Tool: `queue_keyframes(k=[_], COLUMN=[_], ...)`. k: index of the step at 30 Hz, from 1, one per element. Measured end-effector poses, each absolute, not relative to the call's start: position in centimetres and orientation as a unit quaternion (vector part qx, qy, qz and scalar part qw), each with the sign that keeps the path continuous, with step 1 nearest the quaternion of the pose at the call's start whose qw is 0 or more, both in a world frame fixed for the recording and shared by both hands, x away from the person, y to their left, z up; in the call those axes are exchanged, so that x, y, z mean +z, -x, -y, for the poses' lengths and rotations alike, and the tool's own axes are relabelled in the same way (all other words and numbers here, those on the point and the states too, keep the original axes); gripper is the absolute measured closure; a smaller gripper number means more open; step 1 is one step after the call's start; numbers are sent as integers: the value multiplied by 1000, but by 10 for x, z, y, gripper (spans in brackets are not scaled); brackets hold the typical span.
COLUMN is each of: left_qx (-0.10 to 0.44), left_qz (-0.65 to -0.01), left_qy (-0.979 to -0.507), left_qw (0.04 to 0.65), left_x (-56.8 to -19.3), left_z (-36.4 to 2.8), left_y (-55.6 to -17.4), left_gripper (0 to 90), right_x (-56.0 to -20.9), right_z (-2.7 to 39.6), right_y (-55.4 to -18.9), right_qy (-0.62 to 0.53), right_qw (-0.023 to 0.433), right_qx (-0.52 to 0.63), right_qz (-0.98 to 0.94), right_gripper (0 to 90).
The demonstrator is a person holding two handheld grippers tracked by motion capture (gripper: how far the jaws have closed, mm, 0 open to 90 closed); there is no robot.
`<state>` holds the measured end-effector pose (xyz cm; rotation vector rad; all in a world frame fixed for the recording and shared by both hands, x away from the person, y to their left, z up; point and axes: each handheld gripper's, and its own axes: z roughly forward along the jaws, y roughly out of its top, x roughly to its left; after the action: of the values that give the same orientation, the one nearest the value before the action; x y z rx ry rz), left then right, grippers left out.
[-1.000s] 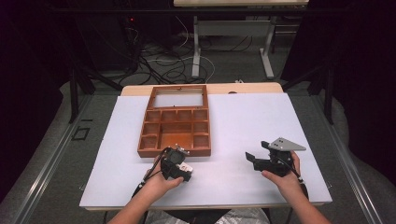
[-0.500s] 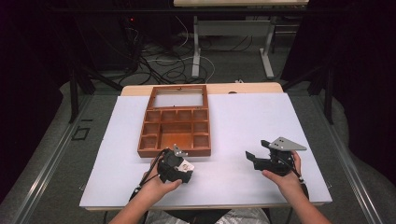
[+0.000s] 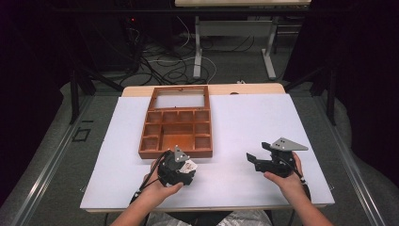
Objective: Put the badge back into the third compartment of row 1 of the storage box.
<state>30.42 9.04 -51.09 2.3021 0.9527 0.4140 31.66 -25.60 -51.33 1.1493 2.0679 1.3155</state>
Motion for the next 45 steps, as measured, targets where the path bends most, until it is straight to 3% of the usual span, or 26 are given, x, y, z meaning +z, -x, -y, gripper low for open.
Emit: queue_keyframes(k=[10, 25, 36, 45], left_qx=[193, 228, 231, 234], left_qz=[-329, -284, -250, -242], left_qy=[-867, -862, -867, -862], left_qw=[320, 353, 365, 379], left_x=[-509, -506, -506, -503], left_z=[-90, -89, -84, -82], left_y=[-300, -294, -288, -284], left_gripper=[333, 333, 333, 333], right_x=[-509, -505, -500, -494], right_z=[254, 249, 242, 230], right_y=[-317, -315, -317, -318], right_qy=[-445, -438, -428, -412], right_qw=[153, 114, 43, 15], right_qx=[468, 470, 478, 485], right_qz=[-748, -758, -766, -771], right_gripper=[246, 283, 315, 366])
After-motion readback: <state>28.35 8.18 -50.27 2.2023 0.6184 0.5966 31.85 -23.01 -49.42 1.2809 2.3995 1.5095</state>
